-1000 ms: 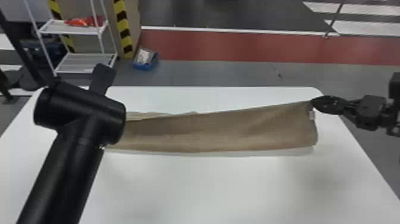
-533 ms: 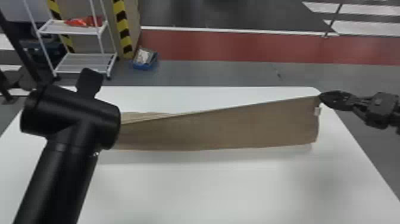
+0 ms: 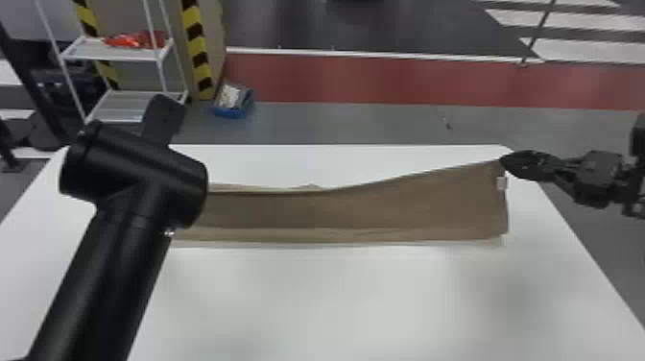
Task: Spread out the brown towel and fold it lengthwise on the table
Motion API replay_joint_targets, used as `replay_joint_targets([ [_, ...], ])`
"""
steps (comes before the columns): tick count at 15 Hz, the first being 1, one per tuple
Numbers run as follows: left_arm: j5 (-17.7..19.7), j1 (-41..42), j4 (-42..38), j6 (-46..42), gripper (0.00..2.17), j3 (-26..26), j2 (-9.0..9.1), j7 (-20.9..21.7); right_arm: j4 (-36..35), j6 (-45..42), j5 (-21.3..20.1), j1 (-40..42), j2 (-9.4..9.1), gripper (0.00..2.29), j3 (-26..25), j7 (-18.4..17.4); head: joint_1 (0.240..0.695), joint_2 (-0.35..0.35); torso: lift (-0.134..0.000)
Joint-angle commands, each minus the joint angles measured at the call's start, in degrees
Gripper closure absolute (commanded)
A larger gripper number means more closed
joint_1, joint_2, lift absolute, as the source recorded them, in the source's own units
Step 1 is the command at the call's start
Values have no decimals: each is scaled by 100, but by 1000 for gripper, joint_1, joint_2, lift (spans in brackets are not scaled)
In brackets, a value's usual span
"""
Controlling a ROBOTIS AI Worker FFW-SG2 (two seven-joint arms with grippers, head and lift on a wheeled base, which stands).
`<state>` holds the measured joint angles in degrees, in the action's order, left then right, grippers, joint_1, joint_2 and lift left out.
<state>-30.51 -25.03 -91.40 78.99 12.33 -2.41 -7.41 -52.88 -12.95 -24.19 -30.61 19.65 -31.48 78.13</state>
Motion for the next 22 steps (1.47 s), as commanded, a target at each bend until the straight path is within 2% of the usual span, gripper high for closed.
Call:
replay_joint_targets([
  [1, 28, -134, 465, -414, 1008, 15, 30, -112, 103, -27, -16, -33, -23, 1261, 142, 19, 678, -60, -124],
  [3, 46, -231, 729, -625, 977, 15, 48, -138, 323, -185, -34, -112, -23, 1261, 186, 19, 677, -54, -124],
  [4, 37, -292, 860, -643, 805, 15, 48, -165, 393, -256, -77, -139, -14, 1261, 195, 19, 677, -51, -124],
  [5, 28, -345, 1019, -643, 124, 24, 56, -191, 428, -326, -130, -147, -23, 1261, 203, 19, 676, -47, -124],
  [6, 19, -389, 1159, -713, -2, 32, 74, -252, 463, -344, -130, -147, -23, 1261, 212, 19, 677, -45, -124],
  [7, 19, -389, 1282, -1030, -2, 59, 65, -314, 498, -396, -104, -147, -23, 1261, 203, 0, 678, -43, -124],
  [10, 81, -389, 1581, -1750, -2, 59, 65, -411, 648, -519, -25, -147, -40, 1261, 151, -624, 673, -44, -124],
  [14, 54, -108, 1476, -1803, -2, 50, 30, -543, 841, -678, 46, -147, -84, 1227, 133, -975, 660, -60, -124],
  [16, 54, 103, 1388, -1856, 12, 15, 12, -543, 867, -836, 54, -121, -216, 279, 116, -1415, 670, -58, -124],
  [17, 46, 183, 1326, -1856, 12, -3, 4, -543, 867, -853, 107, -95, -225, 6, 107, -1503, 674, -58, -124],
  [20, 19, 446, 931, -1838, 16, -47, -14, -499, 621, -783, 177, 125, -260, 22, -51, -1441, 688, -52, -124],
  [22, -16, 666, 579, -1821, 16, -126, -23, -455, -91, -361, 503, 608, -304, 39, -104, -1423, 694, -57, -124],
])
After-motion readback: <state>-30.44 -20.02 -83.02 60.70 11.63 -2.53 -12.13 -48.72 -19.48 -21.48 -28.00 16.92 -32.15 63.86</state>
